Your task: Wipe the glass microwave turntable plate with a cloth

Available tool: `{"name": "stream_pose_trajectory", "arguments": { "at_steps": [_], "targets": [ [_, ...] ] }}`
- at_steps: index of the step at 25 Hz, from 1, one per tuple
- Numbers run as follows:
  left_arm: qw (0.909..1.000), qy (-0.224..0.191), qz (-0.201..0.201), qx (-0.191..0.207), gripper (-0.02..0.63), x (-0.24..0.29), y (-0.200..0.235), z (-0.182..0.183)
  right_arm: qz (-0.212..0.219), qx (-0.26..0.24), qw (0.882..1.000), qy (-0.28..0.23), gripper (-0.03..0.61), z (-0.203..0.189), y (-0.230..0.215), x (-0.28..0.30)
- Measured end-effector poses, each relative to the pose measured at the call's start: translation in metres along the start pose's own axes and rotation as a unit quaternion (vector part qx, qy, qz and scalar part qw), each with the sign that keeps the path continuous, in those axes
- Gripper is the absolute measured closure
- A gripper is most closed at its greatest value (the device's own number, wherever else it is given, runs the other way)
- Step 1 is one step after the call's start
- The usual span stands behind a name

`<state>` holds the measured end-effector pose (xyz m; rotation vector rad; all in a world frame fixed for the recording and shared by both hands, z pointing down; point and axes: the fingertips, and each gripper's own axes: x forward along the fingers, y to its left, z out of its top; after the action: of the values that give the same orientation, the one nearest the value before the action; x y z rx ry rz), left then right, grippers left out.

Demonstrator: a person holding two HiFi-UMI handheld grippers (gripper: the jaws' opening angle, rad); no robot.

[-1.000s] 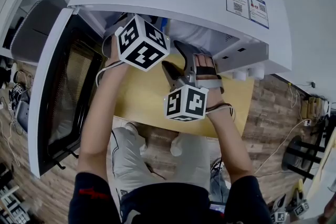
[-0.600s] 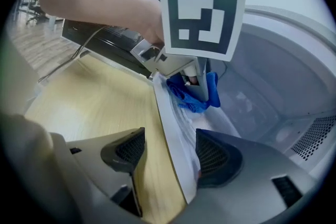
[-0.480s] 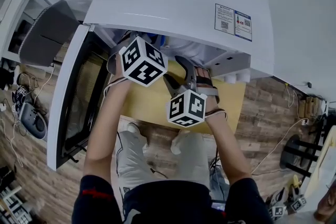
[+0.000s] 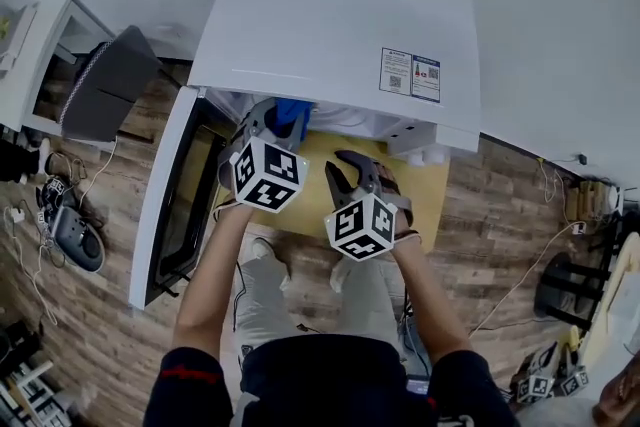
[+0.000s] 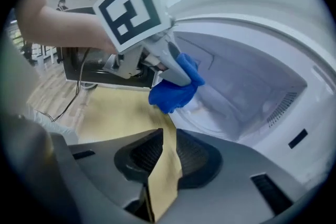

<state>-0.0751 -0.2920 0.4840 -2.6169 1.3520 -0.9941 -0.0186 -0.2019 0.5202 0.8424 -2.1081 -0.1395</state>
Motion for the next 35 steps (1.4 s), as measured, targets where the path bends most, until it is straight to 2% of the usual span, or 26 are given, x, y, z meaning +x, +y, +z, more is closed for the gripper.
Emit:
{"name": "stream_pose_trajectory", "arguments": {
  "at_steps": [2, 4, 9, 15, 21, 24, 28, 35],
  "targets": [
    [1.0, 0.004, -0.005, -0.005, 0.551, -0.011, -0.005, -0.002, -0.009, 0.032, 0.999, -0.002, 0.537, 0.002, -0.007, -0.012],
    [0.9998, 0.011, -0.01, -0.015, 0.551, -0.022, -0.009, -0.004, -0.012, 0.059, 0.998, -0.005, 0.557, 0.006, -0.011, -0.023],
    [0.9985, 0.017, -0.021, -0.048, 0.551, -0.055, -0.019, 0.004, -0.006, 0.1, 0.995, -0.018, 0.568, 0.026, -0.021, -0.053],
    [0.9965, 0.013, -0.02, -0.08, 0.551, -0.103, -0.019, 0.029, -0.021, 0.157, 0.986, -0.062, 0.568, 0.058, -0.044, -0.093],
    [0.9935, -0.012, -0.011, -0.112, 0.551, -0.152, -0.016, 0.05, -0.044, 0.169, 0.979, -0.105, 0.568, 0.096, -0.064, -0.133],
    [0.9932, -0.027, -0.005, -0.113, 0.551, -0.174, -0.014, 0.066, -0.055, 0.177, 0.975, -0.125, 0.569, 0.114, -0.072, -0.155],
    [0.9922, -0.054, 0.009, -0.112, 0.551, -0.197, -0.004, 0.094, -0.084, 0.163, 0.972, -0.146, 0.569, 0.134, -0.088, -0.183],
    [0.9859, -0.113, 0.013, -0.123, 0.551, -0.227, 0.015, 0.141, -0.122, 0.185, 0.955, -0.197, 0.569, 0.165, -0.117, -0.23]
  ]
}}
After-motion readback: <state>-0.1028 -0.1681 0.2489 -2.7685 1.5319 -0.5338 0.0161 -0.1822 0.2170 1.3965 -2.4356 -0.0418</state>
